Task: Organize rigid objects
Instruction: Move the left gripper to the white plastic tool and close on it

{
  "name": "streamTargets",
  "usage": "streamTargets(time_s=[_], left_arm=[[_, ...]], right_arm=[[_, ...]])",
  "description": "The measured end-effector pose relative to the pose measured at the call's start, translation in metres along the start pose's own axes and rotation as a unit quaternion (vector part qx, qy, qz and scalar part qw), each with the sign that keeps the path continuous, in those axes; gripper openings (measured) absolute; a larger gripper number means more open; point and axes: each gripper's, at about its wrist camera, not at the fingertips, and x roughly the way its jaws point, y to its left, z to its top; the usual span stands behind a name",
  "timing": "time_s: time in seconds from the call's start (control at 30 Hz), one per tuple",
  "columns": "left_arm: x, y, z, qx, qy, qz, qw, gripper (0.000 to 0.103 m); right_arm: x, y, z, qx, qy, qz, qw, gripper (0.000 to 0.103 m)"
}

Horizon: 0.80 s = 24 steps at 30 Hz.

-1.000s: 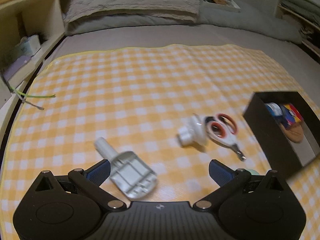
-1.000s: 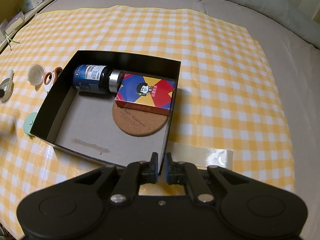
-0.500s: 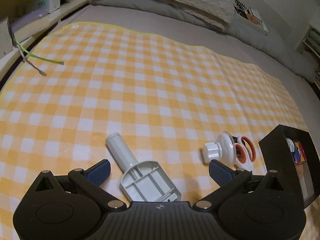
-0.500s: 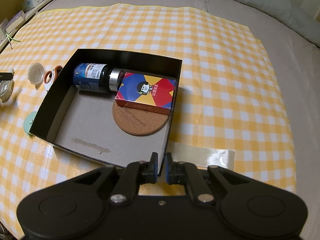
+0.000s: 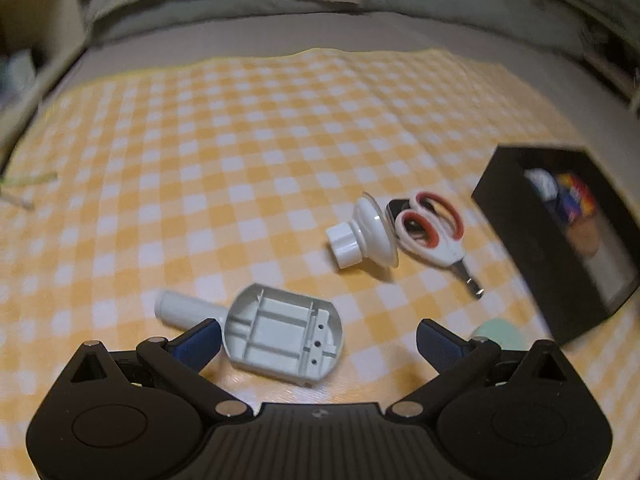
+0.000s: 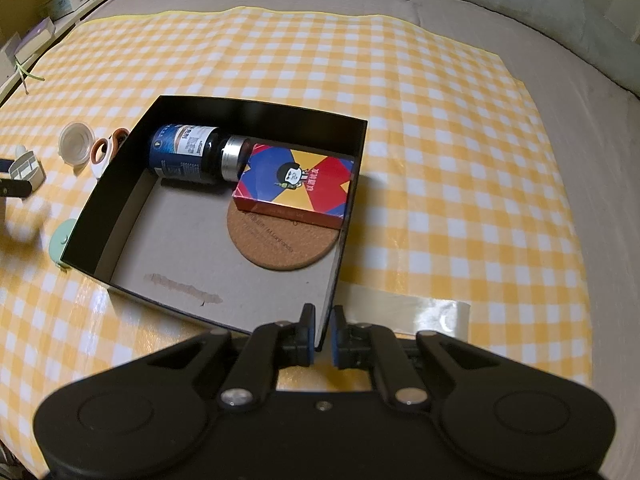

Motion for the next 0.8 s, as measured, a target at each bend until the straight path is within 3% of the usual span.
streamTargets(time_s=[0.1, 0.37, 0.43, 0.53, 0.8], left_arm=[[0.005, -0.009, 0.000, 0.036, -0.001, 0.030, 0.9989, 0.097], [0.015, -0.008, 0.003, 0.044, 0.001, 0.065, 0.9969, 0.080], [0.016, -0.009, 0.004, 0.050, 0.005, 0.074, 0.9960, 0.064], [0.025, -0.004, 0.005, 0.042, 0.028, 0.078, 0.9957, 0.064], [0.020, 0.005, 0.002, -0.002, 0.017, 0.067, 0.9976, 0.064]], right_arm=[[0.000, 0.000, 0.000, -0.002, 0.000, -0.001, 1.000, 0.008], [0.001, 0.000, 0.000, -0.003, -0.001, 0.002, 1.000, 0.008], [0.000, 0.000, 0.000, -0.003, -0.001, 0.001, 1.000, 0.008], [0.000, 0.000, 0.000, -0.005, 0.000, -0.001, 1.000, 0.008], [0.001, 0.001, 0.000, -0.007, 0.000, -0.002, 1.000, 0.008]])
